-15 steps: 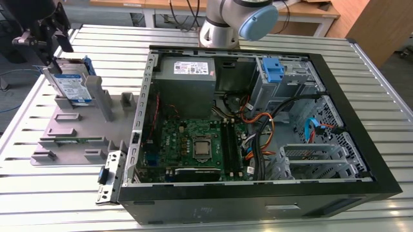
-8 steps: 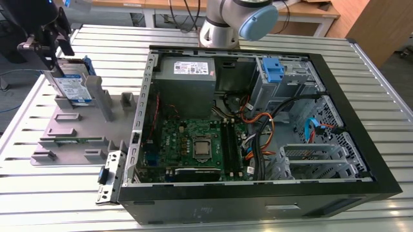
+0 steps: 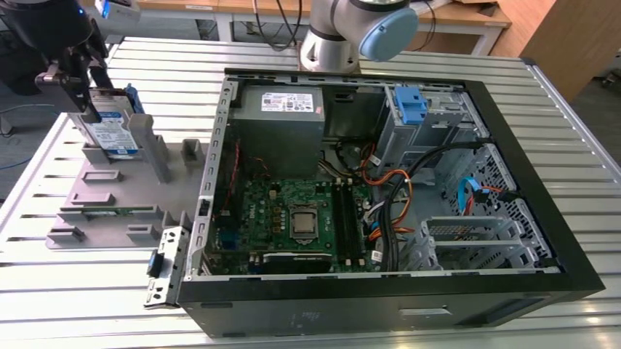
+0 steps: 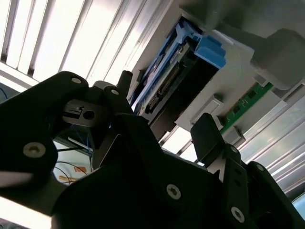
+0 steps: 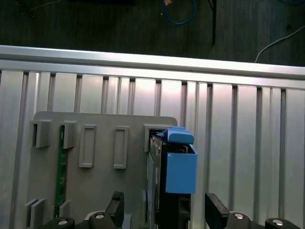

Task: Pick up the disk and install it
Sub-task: 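Pick up the disk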

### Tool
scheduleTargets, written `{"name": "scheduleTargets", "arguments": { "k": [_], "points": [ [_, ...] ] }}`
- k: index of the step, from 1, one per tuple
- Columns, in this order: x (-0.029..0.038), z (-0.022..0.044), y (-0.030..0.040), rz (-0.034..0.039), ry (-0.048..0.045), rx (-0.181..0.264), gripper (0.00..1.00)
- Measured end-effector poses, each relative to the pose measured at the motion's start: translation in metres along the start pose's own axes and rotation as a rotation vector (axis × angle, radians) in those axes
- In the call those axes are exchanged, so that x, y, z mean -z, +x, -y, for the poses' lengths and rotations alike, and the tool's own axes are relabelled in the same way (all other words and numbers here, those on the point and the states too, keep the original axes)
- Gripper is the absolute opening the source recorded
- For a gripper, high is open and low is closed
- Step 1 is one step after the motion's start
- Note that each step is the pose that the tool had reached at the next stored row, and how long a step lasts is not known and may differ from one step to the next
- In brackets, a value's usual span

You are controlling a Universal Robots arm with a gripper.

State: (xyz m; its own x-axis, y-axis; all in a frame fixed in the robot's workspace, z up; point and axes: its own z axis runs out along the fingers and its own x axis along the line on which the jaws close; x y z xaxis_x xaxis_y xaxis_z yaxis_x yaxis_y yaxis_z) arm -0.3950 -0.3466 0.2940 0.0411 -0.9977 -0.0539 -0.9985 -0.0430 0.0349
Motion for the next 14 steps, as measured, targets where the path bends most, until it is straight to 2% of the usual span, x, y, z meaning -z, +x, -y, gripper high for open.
{"name": "scheduleTargets", "arguments": {
  "k": [12, 13, 14],
  "points": [
    [-0.0014, 0.0000, 0.0001, -0.0004, -0.0001, 0.000, 0.75],
    [-0.0014, 0.0000, 0.0001, -0.0005, -0.0001, 0.000, 0.68],
    [-0.0014, 0.0000, 0.0001, -0.0005, -0.0001, 0.000, 0.68]
  ]
}}
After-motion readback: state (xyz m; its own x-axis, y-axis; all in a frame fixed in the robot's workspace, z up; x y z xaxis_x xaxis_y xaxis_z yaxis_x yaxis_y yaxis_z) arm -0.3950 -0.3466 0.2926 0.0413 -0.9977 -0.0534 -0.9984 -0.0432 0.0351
